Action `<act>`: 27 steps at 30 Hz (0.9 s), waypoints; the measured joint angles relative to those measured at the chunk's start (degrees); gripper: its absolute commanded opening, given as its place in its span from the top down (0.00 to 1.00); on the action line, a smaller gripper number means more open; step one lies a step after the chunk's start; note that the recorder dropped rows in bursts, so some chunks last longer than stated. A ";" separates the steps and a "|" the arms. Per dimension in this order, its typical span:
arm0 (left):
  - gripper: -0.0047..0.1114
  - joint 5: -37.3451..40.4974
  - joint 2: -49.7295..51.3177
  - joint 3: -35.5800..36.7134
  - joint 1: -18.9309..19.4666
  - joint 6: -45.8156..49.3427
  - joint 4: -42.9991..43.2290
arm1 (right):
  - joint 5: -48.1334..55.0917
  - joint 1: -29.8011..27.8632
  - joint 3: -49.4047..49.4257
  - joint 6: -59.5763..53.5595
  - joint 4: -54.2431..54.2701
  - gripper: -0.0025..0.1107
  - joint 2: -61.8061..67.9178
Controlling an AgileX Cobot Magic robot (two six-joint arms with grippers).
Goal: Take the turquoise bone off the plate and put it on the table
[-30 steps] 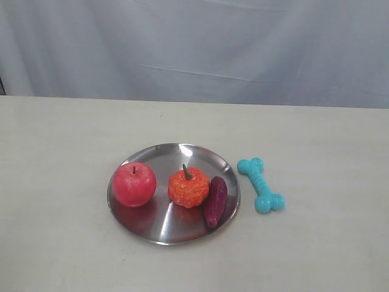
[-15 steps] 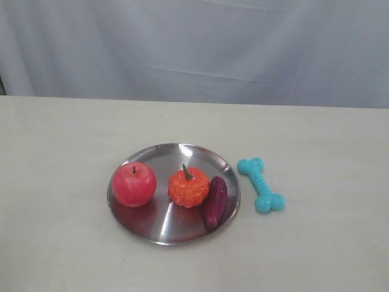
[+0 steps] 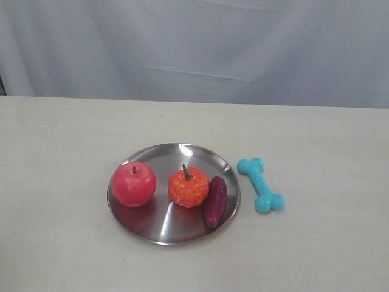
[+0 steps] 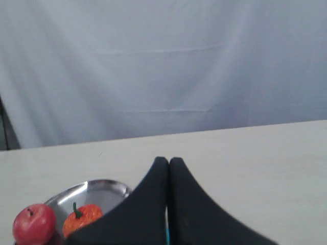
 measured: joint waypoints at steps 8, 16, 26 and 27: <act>0.96 0.00 0.00 0.00 0.00 0.00 0.00 | -25.58 -2.39 20.27 -0.13 1.22 0.98 0.12; 0.96 0.00 0.00 0.00 0.00 0.00 0.00 | -36.58 -2.31 32.88 -8.32 1.22 0.98 -0.76; 0.96 0.00 0.00 0.00 0.00 0.00 0.00 | -34.27 -2.31 33.09 -14.31 1.22 0.98 -8.04; 0.96 0.00 0.00 0.00 0.00 0.00 0.00 | -33.70 -2.31 33.09 -14.82 1.22 0.98 -8.04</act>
